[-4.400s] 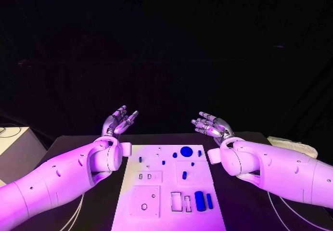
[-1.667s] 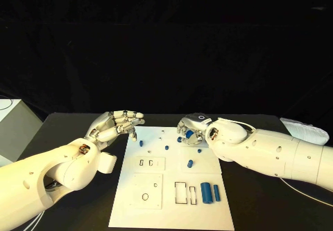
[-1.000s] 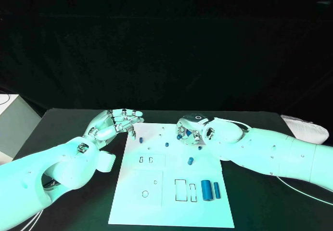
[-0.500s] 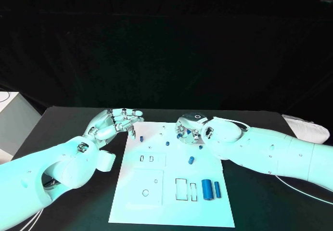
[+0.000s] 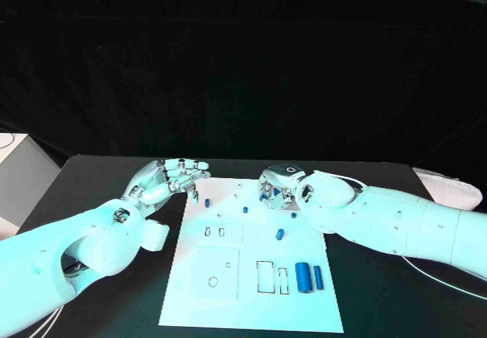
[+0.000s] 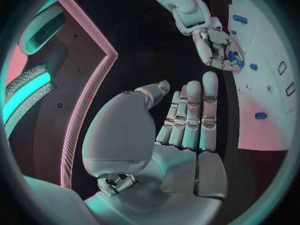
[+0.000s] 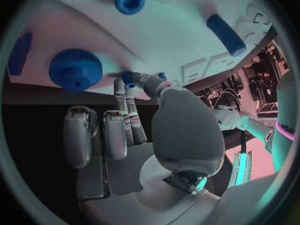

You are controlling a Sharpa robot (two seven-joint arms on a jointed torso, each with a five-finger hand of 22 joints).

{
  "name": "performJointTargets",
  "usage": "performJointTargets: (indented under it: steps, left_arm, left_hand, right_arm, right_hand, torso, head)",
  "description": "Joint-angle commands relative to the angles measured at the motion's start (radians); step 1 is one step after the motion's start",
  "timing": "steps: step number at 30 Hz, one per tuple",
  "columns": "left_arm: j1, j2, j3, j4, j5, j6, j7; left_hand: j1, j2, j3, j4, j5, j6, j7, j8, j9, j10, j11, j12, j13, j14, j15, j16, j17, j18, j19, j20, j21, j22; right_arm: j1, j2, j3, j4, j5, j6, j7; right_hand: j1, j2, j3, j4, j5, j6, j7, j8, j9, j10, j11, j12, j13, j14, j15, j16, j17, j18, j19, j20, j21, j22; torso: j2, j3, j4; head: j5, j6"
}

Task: Assemble the parts on the task board

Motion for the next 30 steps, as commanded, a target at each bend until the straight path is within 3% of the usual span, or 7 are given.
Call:
performJointTargets:
  steps: [1,4,12,17,20,22,30]
  left_arm:
    - [0.0,0.002,0.001,0.0,-0.003,0.014,0.003]
    - [0.0,0.003,0.001,-0.001,-0.003,0.015,0.003]
    - [-0.001,0.003,0.001,-0.001,-0.003,0.015,0.004]
    - [-0.001,0.004,0.001,-0.002,-0.003,0.015,0.005]
    - [-0.001,0.005,0.001,-0.002,-0.003,0.017,0.006]
    - [-0.001,0.006,0.001,-0.002,-0.003,0.017,0.007]
    - [-0.001,0.009,0.002,-0.001,-0.003,0.019,0.008]
  left_hand:
    - [-0.01,0.002,0.004,0.001,0.001,-0.007,0.008,0.002,0.001,-0.006,0.002,0.006,0.001,-0.004,0.005,0.004,0.001,0.014,-0.004,0.0,0.005,0.001]
    - [-0.01,0.002,0.004,0.001,0.001,-0.007,0.008,0.002,0.001,-0.006,0.002,0.006,0.001,-0.004,0.005,0.004,0.001,0.014,-0.004,0.0,0.005,0.001]
    - [-0.011,0.002,0.004,0.001,0.001,-0.008,0.008,0.002,0.002,-0.008,0.002,0.006,0.001,-0.005,0.006,0.004,0.001,0.014,-0.005,0.001,0.006,0.001]
    - [-0.01,0.002,0.005,0.0,0.001,-0.009,0.009,0.001,0.002,-0.009,0.003,0.007,0.001,-0.005,0.006,0.005,0.001,0.014,-0.006,0.001,0.007,0.002]
    - [-0.01,0.002,0.005,0.0,0.001,-0.009,0.009,0.001,0.002,-0.009,0.003,0.007,0.001,-0.005,0.006,0.005,0.001,0.014,-0.006,0.001,0.007,0.002]
    - [-0.01,0.002,0.004,0.0,0.001,-0.01,0.009,0.002,0.002,-0.01,0.003,0.008,0.002,-0.006,0.007,0.005,0.001,0.014,-0.007,0.001,0.007,0.002]
    - [-0.012,0.001,0.004,0.001,0.0,-0.01,0.009,0.002,0.002,-0.011,0.003,0.008,0.002,-0.006,0.007,0.005,0.001,0.014,-0.008,0.002,0.008,0.003]
  right_arm:
    - [0.0,0.0,0.0,0.001,0.007,-0.041,-0.017]
    - [0.0,-0.001,0.0,0.001,0.012,-0.067,-0.02]
    - [0.001,-0.006,0.002,0.025,0.01,-0.126,-0.036]
    - [0.004,0.011,0.005,0.026,-0.002,-0.17,-0.052]
    - [0.004,0.026,0.006,0.016,-0.005,-0.193,-0.051]
    - [0.005,0.04,0.006,0.006,-0.006,-0.203,-0.052]
    - [0.004,0.086,0.007,-0.03,-0.021,-0.226,-0.076]
  right_hand:
    - [0.042,0.033,0.011,-0.022,0.013,0.005,0.003,0.015,0.023,0.018,-0.005,0.009,0.01,0.073,-0.009,0.008,0.099,-0.01,0.04,-0.012,0.008,0.054]
    - [0.038,0.032,0.017,-0.03,0.055,-0.003,0.005,0.023,0.044,0.02,-0.004,0.008,0.018,0.073,-0.007,0.009,0.1,-0.011,0.04,-0.012,0.011,0.059]
    - [0.032,0.028,0.017,-0.032,0.069,-0.005,0.005,0.028,0.055,0.02,-0.003,0.007,0.022,0.073,-0.007,0.01,0.102,-0.011,0.04,-0.011,0.012,0.061]
    - [0.026,0.026,0.013,-0.032,0.058,-0.006,0.005,0.032,0.063,0.02,-0.004,0.006,0.024,0.074,-0.006,0.01,0.104,-0.012,0.04,-0.011,0.013,0.063]
    - [0.025,0.025,0.012,-0.032,0.051,-0.007,0.004,0.033,0.067,0.02,-0.004,0.005,0.025,0.074,-0.007,0.011,0.104,-0.012,0.04,-0.011,0.013,0.063]
    - [0.023,0.028,0.011,-0.033,0.021,-0.011,0.004,0.036,0.078,0.019,-0.004,0.003,0.028,0.073,-0.007,0.011,0.104,-0.011,0.039,-0.011,0.011,0.062]
    - [0.024,0.028,0.012,-0.034,0.019,-0.012,0.004,0.036,0.079,0.018,-0.004,0.002,0.029,0.073,-0.007,0.011,0.104,-0.01,0.037,-0.011,0.008,0.057]
  torso:
    - [0.001,-0.0011,0.0002]
    - [0.001,-0.0014,0.0012]
    - [0.001,-0.0041,0.0023]
    - [0.003,-0.0032,0.0016]
    - [0.004,-0.0046,0.0029]
    - [0.005,-0.0052,0.004]
    - [0.007,-0.0056,0.0067]
  head:
    - [-0.001,0.003]
    - [-0.002,0.006]
    - [0.0,0.008]
    - [0.0,0.011]
    - [-0.008,0.012]
    - [-0.009,0.013]
    - [-0.011,0.015]
